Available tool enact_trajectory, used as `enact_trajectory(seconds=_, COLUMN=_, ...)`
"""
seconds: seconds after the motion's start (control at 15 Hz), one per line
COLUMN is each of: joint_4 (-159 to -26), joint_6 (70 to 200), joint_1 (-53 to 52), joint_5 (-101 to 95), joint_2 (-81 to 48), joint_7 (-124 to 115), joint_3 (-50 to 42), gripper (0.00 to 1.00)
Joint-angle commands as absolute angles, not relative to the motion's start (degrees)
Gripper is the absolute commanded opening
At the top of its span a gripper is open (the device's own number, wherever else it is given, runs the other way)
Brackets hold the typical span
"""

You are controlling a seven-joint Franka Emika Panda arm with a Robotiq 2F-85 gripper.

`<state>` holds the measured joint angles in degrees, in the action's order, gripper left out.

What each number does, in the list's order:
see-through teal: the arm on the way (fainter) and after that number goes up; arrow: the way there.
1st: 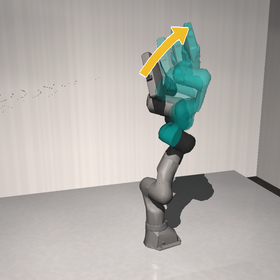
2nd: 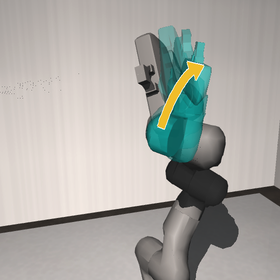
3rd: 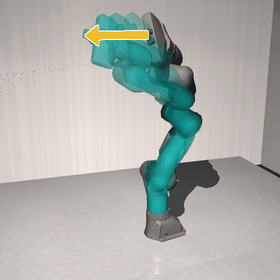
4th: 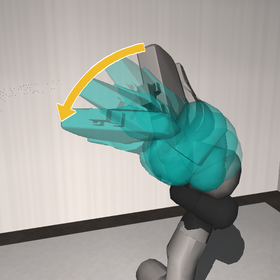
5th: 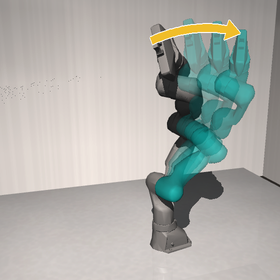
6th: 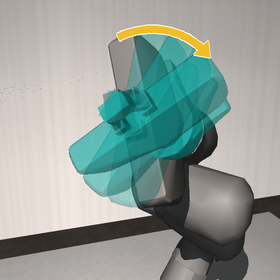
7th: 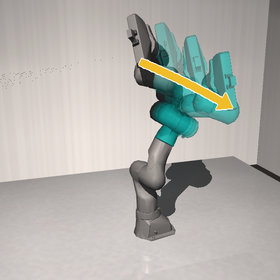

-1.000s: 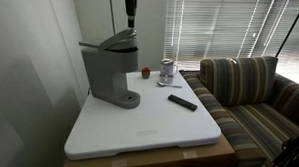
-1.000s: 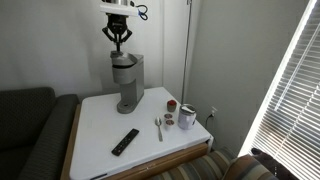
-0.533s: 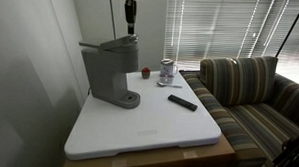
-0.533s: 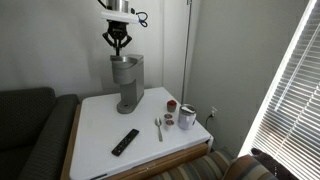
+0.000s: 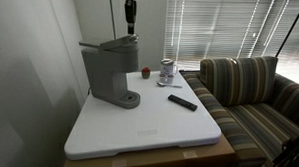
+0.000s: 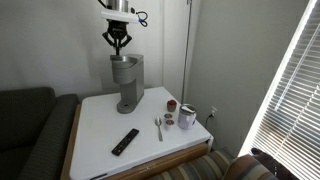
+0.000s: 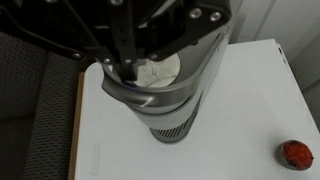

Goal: Push the lid of the coffee machine downwards

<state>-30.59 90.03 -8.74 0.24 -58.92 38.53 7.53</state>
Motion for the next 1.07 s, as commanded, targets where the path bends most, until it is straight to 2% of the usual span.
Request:
enact_trajectory(seconds=0.0, joint_4=-30.6, joint_6=90.0, joint_1=-8.7, joint_5=0.2, joint_2=-58.9, joint_7=38.5, joint_3=7.5, gripper=0.0)
enact_trajectory(seconds=1.0, joint_4=-30.9, joint_6=88.2, joint_1=-9.1, joint_5=0.4, joint_2=-58.8, joint_7=35.2, joint_3=7.5, gripper=0.0)
